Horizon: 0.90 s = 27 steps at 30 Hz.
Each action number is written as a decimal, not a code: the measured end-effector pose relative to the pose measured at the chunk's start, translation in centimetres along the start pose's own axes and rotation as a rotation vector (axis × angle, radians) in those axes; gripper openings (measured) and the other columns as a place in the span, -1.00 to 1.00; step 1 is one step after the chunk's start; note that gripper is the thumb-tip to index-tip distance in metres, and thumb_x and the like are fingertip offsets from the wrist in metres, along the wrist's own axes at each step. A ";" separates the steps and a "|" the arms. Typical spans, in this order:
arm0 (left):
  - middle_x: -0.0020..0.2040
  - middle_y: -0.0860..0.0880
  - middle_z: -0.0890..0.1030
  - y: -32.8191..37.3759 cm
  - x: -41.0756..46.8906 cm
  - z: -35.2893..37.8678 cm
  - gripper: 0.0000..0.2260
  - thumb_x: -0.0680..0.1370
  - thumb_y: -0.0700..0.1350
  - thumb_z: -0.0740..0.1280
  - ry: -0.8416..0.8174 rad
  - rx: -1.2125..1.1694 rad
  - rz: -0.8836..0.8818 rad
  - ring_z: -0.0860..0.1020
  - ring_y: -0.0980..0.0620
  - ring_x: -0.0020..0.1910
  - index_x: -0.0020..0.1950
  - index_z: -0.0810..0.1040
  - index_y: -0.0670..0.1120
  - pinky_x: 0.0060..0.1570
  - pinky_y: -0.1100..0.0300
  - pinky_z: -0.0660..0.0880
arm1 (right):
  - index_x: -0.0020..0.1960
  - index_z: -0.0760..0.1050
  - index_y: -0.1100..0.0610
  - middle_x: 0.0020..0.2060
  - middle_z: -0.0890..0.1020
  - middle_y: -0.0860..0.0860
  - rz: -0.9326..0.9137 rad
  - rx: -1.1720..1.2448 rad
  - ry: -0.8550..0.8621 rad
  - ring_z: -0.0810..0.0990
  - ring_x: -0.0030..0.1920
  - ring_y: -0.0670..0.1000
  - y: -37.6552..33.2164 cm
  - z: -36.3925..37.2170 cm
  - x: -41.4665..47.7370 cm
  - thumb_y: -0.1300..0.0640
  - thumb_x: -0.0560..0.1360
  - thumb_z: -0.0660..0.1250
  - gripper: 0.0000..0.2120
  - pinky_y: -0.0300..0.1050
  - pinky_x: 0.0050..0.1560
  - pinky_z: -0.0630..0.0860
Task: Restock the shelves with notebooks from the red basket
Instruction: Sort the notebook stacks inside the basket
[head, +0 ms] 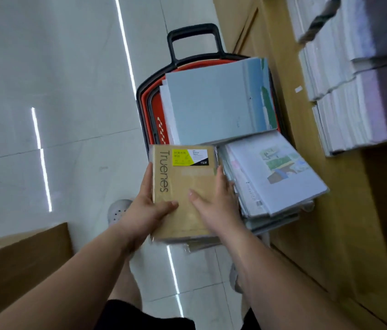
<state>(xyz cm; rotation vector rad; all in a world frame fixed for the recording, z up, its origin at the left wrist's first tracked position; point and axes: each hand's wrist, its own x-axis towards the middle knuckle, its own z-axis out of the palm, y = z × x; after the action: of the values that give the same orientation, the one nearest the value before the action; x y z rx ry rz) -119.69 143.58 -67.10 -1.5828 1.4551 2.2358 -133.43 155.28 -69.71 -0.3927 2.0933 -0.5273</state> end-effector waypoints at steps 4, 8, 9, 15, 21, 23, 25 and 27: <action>0.26 0.09 0.65 -0.6 0.9 -1.0 -0.12 0.56 -0.39 0.34 -0.053 -0.004 -0.008 0.67 0.13 0.11 0.54 0.06 0.42 0.00 0.21 0.62 | 0.65 -0.20 -0.14 0.63 0.16 0.06 0.076 -0.013 0.038 0.14 0.61 0.10 -1.1 0.5 0.0 -0.44 0.35 0.39 0.12 0.15 0.55 0.21; 0.29 0.20 0.61 -0.2 1.0 -1.9 -0.10 0.57 -0.37 0.34 -0.119 -0.006 -0.047 0.65 0.13 0.16 0.55 0.00 0.43 0.04 0.20 0.62 | 0.63 -0.19 -0.18 0.60 0.26 0.00 0.170 -0.047 0.074 0.32 0.54 0.11 -2.5 0.6 -0.5 -0.58 0.20 0.29 0.19 0.16 0.48 0.33; 0.29 0.20 0.60 -0.2 1.2 -2.2 -0.10 0.56 -0.38 0.34 -0.128 0.002 -0.039 0.65 0.16 0.14 0.57 -0.01 0.40 -0.01 0.25 0.62 | 0.61 -0.21 -0.21 0.59 0.28 -0.01 0.189 -0.048 0.073 0.35 0.52 0.11 -2.7 0.7 -0.6 -0.59 0.18 0.29 0.20 0.16 0.47 0.35; 0.28 0.18 0.62 0.4 1.6 -5.5 -0.11 0.47 -0.30 0.41 -0.192 0.064 -0.018 0.62 0.09 0.22 0.56 0.10 0.39 0.11 0.12 0.58 | 0.61 -0.08 -0.26 0.53 0.37 -0.04 0.187 0.138 0.112 0.39 0.48 0.07 -1.7 3.5 -4.3 -0.48 0.24 0.32 0.07 0.12 0.45 0.37; 0.32 0.12 0.61 0.8 0.1 -5.0 -0.13 0.54 -0.41 0.34 -0.198 0.103 0.030 0.63 0.04 0.23 0.59 0.08 0.34 0.08 0.14 0.61 | 0.64 -0.04 -0.19 0.61 0.18 -0.09 0.158 0.328 0.175 0.13 0.59 0.03 -1.0 5.0 -5.4 -0.19 0.53 0.38 -0.16 0.17 0.58 0.09; 0.31 0.13 0.62 1.5 -0.6 -4.7 -0.13 0.55 -0.41 0.33 -0.205 0.127 0.075 0.65 0.05 0.19 0.58 0.09 0.35 0.01 0.16 0.62 | 0.64 0.03 -0.17 0.54 0.30 -0.16 0.123 0.544 0.185 0.29 0.52 -0.08 -1.2 4.9 -5.6 -0.09 0.55 0.41 -0.19 0.09 0.56 0.23; 0.32 0.12 0.60 2.6 -1.7 -4.4 -0.13 0.55 -0.43 0.32 -0.239 0.159 0.110 0.64 0.08 0.19 0.59 0.09 0.33 -0.04 0.23 0.61 | 0.61 0.16 -0.16 0.44 0.46 -0.17 0.099 0.760 0.189 0.48 0.39 -0.12 -1.1 4.4 -6.2 -0.09 0.50 0.42 -0.24 0.09 0.46 0.41; 0.34 0.12 0.59 4.1 -3.1 -4.1 -0.14 0.56 -0.43 0.32 -0.292 0.186 0.145 0.63 0.07 0.22 0.59 0.09 0.32 -0.03 0.23 0.61 | 0.59 0.19 -0.17 0.39 0.53 -0.16 0.079 0.897 0.197 0.55 0.28 -0.23 -1.0 3.8 -7.4 -0.02 0.56 0.40 -0.32 0.00 0.39 0.49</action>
<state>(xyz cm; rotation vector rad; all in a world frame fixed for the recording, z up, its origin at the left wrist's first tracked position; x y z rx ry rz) -117.37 139.83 -62.20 -1.0775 1.6759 2.2099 -126.23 157.04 -65.79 0.2710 1.8105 -1.4054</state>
